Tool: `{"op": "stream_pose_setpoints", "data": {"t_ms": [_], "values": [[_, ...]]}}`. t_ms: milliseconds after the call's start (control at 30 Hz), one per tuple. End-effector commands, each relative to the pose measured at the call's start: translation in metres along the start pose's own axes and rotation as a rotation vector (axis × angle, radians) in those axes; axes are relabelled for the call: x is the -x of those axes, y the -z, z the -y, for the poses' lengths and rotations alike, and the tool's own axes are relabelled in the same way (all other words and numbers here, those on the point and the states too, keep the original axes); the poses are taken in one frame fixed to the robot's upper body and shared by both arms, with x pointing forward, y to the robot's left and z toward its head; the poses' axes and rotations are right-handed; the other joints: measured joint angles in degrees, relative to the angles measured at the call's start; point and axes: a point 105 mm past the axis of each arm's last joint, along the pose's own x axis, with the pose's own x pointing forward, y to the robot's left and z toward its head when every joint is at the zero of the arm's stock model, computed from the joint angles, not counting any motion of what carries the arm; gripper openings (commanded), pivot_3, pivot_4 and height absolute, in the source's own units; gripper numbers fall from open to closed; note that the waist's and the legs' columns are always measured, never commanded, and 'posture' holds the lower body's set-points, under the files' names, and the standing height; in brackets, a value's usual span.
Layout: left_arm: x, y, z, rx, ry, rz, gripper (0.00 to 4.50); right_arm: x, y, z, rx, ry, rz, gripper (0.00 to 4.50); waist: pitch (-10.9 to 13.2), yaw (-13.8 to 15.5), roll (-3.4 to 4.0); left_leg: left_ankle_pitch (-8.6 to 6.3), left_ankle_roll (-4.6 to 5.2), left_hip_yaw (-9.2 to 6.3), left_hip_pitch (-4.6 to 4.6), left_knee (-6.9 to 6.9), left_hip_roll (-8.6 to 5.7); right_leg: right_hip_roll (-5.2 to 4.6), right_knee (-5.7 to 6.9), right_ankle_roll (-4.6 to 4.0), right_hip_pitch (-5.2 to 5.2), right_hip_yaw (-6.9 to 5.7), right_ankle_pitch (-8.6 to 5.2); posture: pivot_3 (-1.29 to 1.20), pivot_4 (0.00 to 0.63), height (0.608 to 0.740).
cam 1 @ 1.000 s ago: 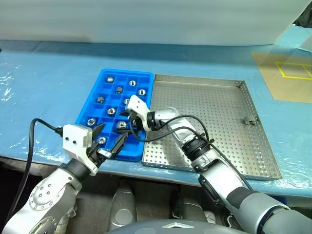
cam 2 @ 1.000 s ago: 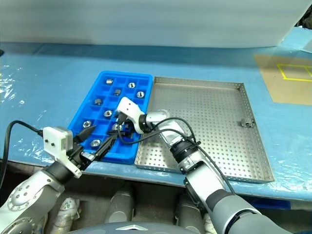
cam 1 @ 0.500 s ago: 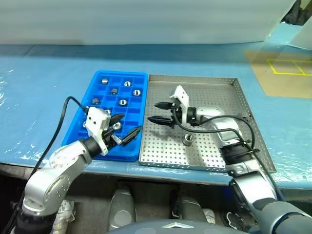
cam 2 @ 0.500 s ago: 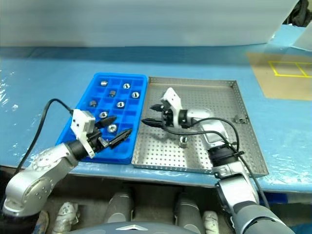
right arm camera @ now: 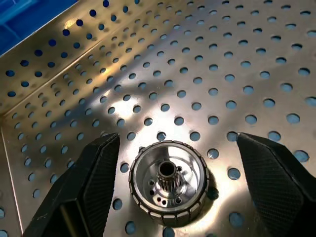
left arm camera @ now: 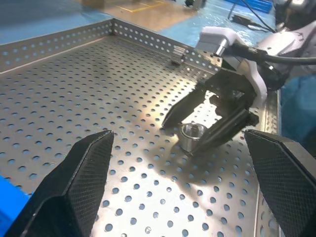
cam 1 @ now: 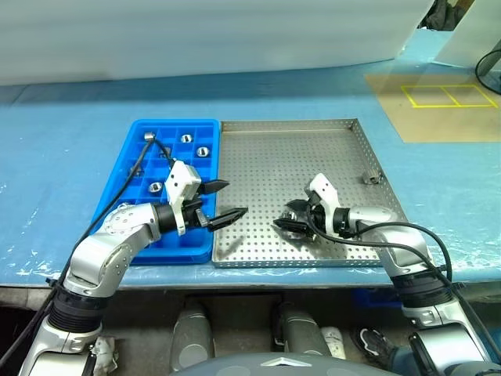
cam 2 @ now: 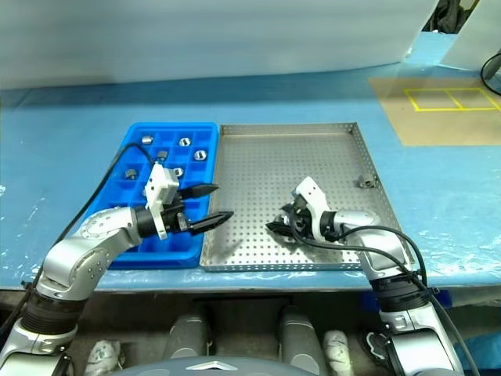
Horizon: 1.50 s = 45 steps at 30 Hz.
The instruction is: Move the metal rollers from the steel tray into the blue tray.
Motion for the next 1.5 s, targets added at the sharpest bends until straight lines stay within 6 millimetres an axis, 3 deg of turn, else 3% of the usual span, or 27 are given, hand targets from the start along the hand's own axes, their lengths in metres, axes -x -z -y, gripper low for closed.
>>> {"op": "stream_pose_setpoints", "data": {"t_ms": [33,200,267,433,500,667,767,900,1100,1500], "values": [[0.0,-0.002,0.005,-0.068,0.06,-0.025,4.49,0.008,-0.003,0.002,0.027,0.023,0.009,3.87,0.0,0.01,0.0,0.0,0.01,0.0,0.0,0.0,0.0,0.0,0.0,0.0,0.01,0.0,0.0,-0.15,0.15,0.74],[0.0,0.0,0.003,-0.122,0.077,-0.047,4.49,0.01,0.008,0.002,0.094,0.038,-0.038,3.71,-0.01,0.11,0.0,-0.02,0.03,0.01,0.07,0.0,0.0,-0.01,-0.02,0.0,0.09,-0.01,0.0,-0.15,0.15,0.74],[0.0,0.0,0.002,-0.139,0.074,-0.048,4.49,0.01,0.008,0.002,0.101,0.031,-0.031,3.29,-0.01,0.08,0.0,-0.04,0.07,0.01,0.08,0.0,-0.02,-0.02,-0.02,0.0,0.12,0.0,-0.01,-0.16,0.15,0.74],[0.001,-0.003,-0.003,-0.174,0.044,-0.031,4.49,0.011,-0.004,0.001,0.141,0.031,0.014,1.64,-0.01,-0.02,0.0,-0.07,0.12,0.01,0.12,0.01,-0.03,-0.03,-0.02,0.0,0.14,0.01,0.0,-0.16,0.15,0.74],[0.001,-0.005,-0.005,-0.169,0.028,-0.016,4.49,0.01,-0.013,0.001,0.143,0.032,0.055,1.62,-0.01,-0.04,0.0,-0.07,0.13,0.01,0.12,0.01,-0.04,-0.03,-0.01,0.0,0.14,0.02,0.0,-0.15,0.15,0.74],[0.012,-0.009,-0.005,-0.135,-0.047,0.018,4.49,-0.002,-0.065,0.001,0.145,0.046,0.265,1.62,0.0,-1.14,0.01,-0.06,0.1,0.03,0.11,-0.01,0.01,0.01,0.02,-0.05,0.02,0.04,0.03,-0.1,0.15,0.74],[0.021,-0.006,-0.006,-0.126,-0.156,0.023,4.49,-0.016,-0.106,-0.002,0.16,0.032,0.386,1.62,0.0,-1.36,0.01,-0.05,0.09,0.03,0.07,-0.05,0.09,0.09,0.0,-0.09,-0.02,0.02,0.03,-0.06,0.15,0.74],[0.033,-0.002,-0.005,-0.105,-0.261,0.028,4.49,-0.039,-0.135,-0.009,0.203,-0.012,0.418,1.62,0.0,-0.82,0.01,-0.05,0.09,0.02,-0.06,-0.09,0.13,0.1,-0.03,-0.13,-0.11,-0.05,0.01,0.0,0.15,0.74],[0.047,0.003,0.006,-0.072,-0.348,0.025,4.49,-0.076,-0.15,-0.025,0.252,-0.09,0.368,1.62,0.01,0.82,0.0,-0.05,0.08,0.0,-0.17,-0.12,0.18,0.08,-0.12,-0.17,-0.12,-0.2,-0.01,0.1,0.15,0.74],[0.063,0.008,0.02,-0.045,-0.484,0.019,4.49,-0.122,-0.136,-0.056,0.35,-0.241,0.218,1.62,0.03,3.58,0.02,-0.06,0.08,-0.05,-0.25,-0.25,0.22,0.07,-0.15,-0.2,-0.2,-0.29,-0.04,0.27,0.15,0.74]]}}
